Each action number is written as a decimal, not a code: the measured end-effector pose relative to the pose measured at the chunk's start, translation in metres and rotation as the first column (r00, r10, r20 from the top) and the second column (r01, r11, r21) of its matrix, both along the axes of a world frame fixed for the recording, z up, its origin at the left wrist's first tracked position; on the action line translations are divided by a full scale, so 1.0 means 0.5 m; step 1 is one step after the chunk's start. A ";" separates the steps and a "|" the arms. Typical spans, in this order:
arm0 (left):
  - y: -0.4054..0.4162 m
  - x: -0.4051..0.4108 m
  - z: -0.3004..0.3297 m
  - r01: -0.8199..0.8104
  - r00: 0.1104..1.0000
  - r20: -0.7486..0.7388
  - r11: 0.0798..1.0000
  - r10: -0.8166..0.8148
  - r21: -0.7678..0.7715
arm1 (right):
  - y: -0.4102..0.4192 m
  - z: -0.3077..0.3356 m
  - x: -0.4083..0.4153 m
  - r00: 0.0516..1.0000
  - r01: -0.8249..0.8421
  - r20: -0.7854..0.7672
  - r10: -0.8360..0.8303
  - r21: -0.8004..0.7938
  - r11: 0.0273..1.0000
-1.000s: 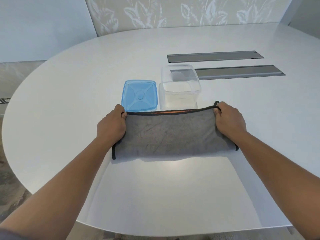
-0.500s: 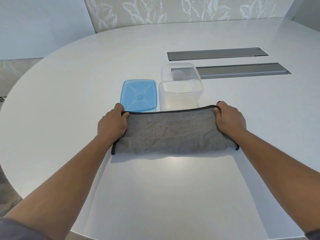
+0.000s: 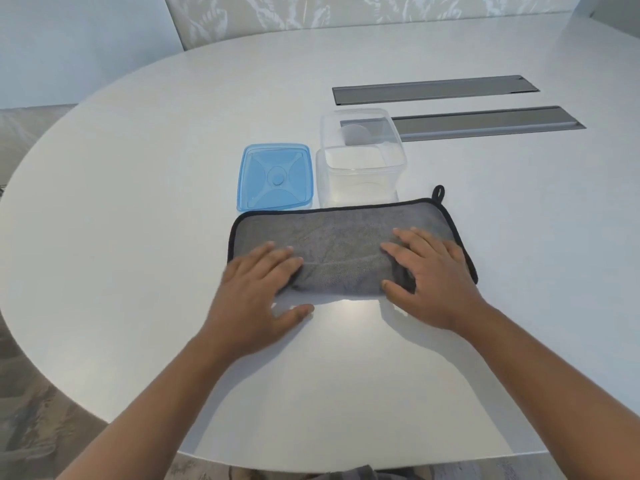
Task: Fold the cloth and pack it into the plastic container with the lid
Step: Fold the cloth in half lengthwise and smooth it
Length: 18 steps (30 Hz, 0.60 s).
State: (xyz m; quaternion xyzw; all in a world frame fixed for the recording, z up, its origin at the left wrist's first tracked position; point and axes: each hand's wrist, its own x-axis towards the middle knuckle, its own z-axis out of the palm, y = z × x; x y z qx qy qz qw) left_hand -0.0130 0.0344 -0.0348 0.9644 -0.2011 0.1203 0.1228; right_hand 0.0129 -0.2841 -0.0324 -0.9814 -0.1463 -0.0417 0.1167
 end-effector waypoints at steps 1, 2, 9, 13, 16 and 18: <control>-0.009 -0.006 -0.002 0.033 0.999 -0.011 0.999 -0.032 0.036 | -0.004 0.000 -0.002 1.000 -0.021 -0.024 0.020 -0.042 0.999; -0.015 -0.009 -0.003 0.043 0.999 -0.018 0.997 -0.042 0.060 | -0.008 0.001 -0.002 0.998 -0.041 -0.050 0.037 -0.083 0.996; 0.017 -0.009 0.008 -0.018 0.994 -0.109 0.996 0.028 0.090 | -0.040 -0.008 -0.006 0.996 0.004 -0.091 -0.019 -0.167 0.986; 0.030 -0.012 0.007 -0.030 0.973 -0.225 0.997 0.047 0.077 | -0.048 -0.013 -0.012 0.991 -0.023 -0.134 0.005 -0.133 0.991; 0.047 -0.022 0.000 -0.031 0.959 -0.276 0.994 0.059 0.105 | -0.062 -0.015 -0.018 0.984 -0.059 -0.173 0.038 -0.117 0.991; 0.063 -0.049 -0.002 -0.002 0.957 -0.289 0.990 0.043 0.141 | -0.074 -0.016 -0.044 0.983 -0.083 -0.172 0.061 -0.126 0.989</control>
